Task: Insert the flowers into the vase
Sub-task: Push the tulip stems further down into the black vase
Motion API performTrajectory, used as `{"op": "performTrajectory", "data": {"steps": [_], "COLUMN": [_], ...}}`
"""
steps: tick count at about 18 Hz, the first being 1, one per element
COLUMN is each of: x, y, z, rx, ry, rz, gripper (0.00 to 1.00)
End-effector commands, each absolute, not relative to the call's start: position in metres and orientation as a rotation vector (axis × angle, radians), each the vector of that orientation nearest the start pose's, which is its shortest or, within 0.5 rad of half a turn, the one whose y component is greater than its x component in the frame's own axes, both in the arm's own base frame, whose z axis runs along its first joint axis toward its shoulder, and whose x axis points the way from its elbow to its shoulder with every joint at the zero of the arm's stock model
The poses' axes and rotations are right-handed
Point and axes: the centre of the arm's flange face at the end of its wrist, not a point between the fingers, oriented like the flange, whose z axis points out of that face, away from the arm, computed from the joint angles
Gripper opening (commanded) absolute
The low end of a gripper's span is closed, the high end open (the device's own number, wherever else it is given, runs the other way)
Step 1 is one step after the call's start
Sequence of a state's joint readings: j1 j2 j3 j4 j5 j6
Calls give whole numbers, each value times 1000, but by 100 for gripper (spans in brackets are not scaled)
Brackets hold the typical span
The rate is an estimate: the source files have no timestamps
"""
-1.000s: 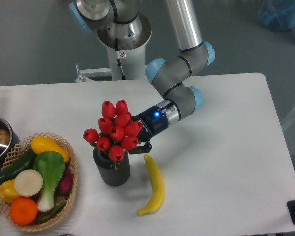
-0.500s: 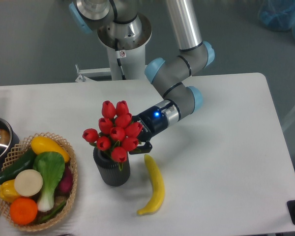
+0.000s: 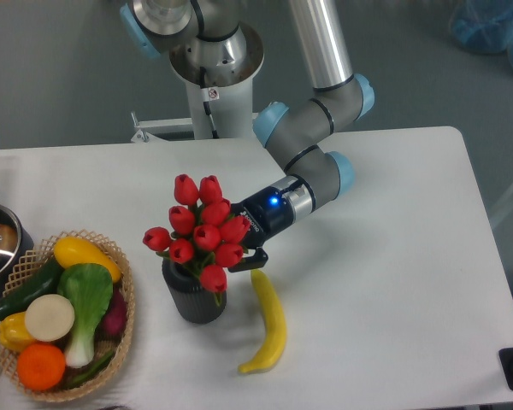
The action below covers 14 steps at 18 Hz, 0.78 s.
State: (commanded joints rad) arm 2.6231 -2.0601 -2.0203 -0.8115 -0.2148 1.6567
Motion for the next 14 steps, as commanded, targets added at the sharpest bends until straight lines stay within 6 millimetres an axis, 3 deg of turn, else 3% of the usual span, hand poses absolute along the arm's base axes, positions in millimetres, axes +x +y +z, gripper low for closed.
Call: {"op": "performTrajectory", "data": {"steps": [2,7,9,11,14], "x": [-348,-347,-347,-348,-347], "y": [465,465,465,464,464], "z": [224,223,223,223,223], "rx": [-1349,-1347,-1348,-1347,-1349], "ry": [270,269,271,269,268], "rz": [-476,-475,-474,-473,-476], "gripper": [55,58,63,74,75]}}
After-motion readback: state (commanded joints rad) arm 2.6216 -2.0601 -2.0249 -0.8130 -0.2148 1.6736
